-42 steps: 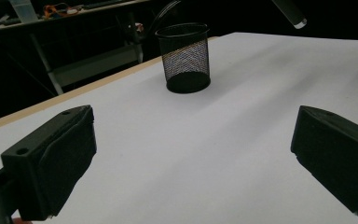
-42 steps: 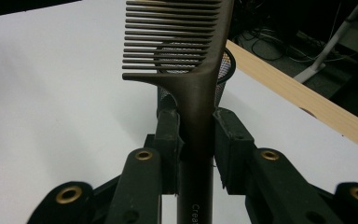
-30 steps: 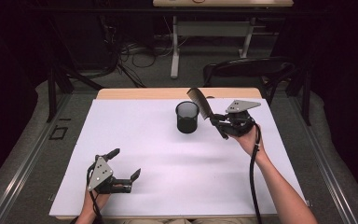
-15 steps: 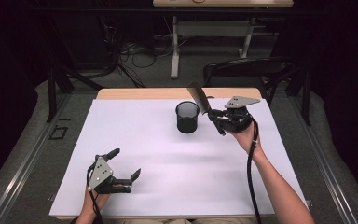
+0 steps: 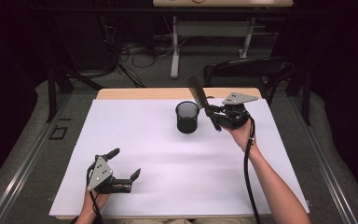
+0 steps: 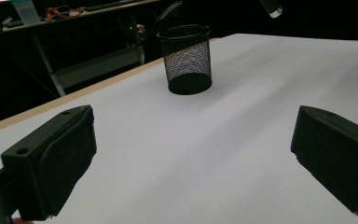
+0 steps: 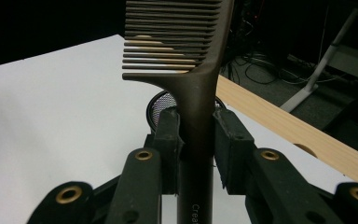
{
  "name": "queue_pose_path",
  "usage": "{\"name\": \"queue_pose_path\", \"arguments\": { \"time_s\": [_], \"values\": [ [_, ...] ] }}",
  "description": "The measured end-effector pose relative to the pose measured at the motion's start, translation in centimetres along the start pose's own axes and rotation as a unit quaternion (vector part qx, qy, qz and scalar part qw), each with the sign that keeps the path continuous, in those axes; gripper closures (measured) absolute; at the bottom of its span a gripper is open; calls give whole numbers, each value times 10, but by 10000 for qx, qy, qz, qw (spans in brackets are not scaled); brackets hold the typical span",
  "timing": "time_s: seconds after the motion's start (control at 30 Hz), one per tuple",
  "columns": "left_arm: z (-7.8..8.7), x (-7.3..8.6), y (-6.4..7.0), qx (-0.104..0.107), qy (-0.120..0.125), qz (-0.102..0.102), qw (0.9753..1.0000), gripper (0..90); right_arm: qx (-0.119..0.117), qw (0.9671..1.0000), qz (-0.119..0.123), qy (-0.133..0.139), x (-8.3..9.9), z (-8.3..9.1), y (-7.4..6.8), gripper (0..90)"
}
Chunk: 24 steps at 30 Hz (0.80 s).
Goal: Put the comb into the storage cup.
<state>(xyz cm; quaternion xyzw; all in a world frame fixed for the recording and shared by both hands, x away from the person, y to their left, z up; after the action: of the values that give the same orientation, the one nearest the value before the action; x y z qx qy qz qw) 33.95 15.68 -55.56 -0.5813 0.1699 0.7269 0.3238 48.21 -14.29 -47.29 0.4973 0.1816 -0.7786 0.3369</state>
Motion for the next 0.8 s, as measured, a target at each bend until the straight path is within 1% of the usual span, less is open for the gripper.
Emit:
{"name": "queue_pose_path", "arguments": {
  "time_s": [0.3, 0.5, 0.63, 0.8],
  "values": [
    [0, 0, 0, 5, 12, 8, 10000, 2, 32, 10000, 8, 77, -7, -3, 0, 730],
    [-1, 0, 0, 8, 10, 12, 10000, 2, 44, 9998, -32, 170, -11, -6, 0, 730],
    [-1, 0, 0, 9, 11, 22, 10000, 2, 53, 9995, -44, 294, -16, -7, -1, 730],
    [-3, 0, -1, 30, 2, 16, 10000, 1, 49, 9992, -75, 380, -20, -9, -1, 730]
  ]
}}
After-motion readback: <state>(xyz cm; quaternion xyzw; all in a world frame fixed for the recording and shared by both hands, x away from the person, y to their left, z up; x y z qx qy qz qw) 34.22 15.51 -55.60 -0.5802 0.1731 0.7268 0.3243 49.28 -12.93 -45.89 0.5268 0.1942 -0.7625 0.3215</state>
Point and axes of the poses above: each handheld gripper's, and its own axes: z roughly backward along the jaws, x roughly out of its underside, y roughly to its right, the point moved 9 cm from there along -z, roughly forward along the jaws, and after that the axes turned 2 degrees about -y, right-handed, at the moved point
